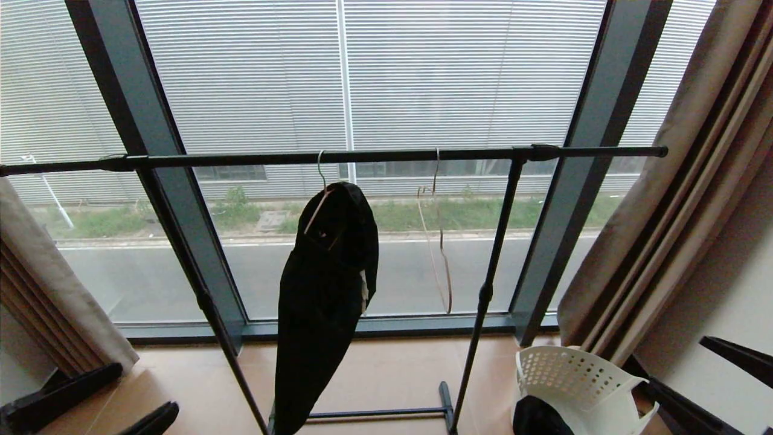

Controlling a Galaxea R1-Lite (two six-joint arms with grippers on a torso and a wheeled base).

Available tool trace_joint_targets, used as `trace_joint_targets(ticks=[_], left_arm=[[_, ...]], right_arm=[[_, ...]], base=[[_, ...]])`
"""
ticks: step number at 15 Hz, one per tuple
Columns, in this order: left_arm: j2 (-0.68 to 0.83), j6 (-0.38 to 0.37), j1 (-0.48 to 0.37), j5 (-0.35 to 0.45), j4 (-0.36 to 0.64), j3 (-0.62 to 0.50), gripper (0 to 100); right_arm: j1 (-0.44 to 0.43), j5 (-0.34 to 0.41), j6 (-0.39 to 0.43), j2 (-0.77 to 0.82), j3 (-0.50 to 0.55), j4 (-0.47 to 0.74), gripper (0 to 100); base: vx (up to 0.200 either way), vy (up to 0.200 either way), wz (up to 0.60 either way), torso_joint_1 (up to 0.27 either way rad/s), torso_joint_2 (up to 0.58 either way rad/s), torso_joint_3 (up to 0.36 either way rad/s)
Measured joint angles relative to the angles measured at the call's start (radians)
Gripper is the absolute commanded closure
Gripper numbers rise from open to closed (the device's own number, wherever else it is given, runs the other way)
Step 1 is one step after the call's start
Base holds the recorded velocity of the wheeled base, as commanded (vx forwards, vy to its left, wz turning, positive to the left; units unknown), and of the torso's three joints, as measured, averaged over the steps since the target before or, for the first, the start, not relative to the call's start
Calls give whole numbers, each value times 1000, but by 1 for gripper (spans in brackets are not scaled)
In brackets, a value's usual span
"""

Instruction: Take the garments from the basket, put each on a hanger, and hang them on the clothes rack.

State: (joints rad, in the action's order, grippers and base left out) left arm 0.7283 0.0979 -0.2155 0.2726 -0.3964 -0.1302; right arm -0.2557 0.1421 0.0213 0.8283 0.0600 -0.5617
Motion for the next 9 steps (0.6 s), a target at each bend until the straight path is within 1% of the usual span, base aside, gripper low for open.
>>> trace_joint_targets(ticks=[2,3,4,6,8,9], left_arm=[[-185,-3,6,-6,200,-10,0],[-269,-5,17,-8,266,-14,0],[-336,-6,32,-10,297,-15,0],[-454,-8,66,-12,318,9,0],[-545,-11,105,-14,337,45,0],[-576,-19,119,-25,341,70,0]], right_arm=[[8,-10,-1,-213,30,298,0],[18,-14,-1,-324,54,447,0],[38,-17,-2,-418,73,547,0],[132,-19,-2,-580,86,637,0],[223,-25,-1,-696,70,665,0],[245,-45,0,-738,50,663,0]], base=[[0,0,0,0,0,0],[0,0,0,0,0,0],[0,0,0,0,0,0],[0,0,0,0,0,0],[0,0,0,0,0,0],[0,0,0,0,0,0]])
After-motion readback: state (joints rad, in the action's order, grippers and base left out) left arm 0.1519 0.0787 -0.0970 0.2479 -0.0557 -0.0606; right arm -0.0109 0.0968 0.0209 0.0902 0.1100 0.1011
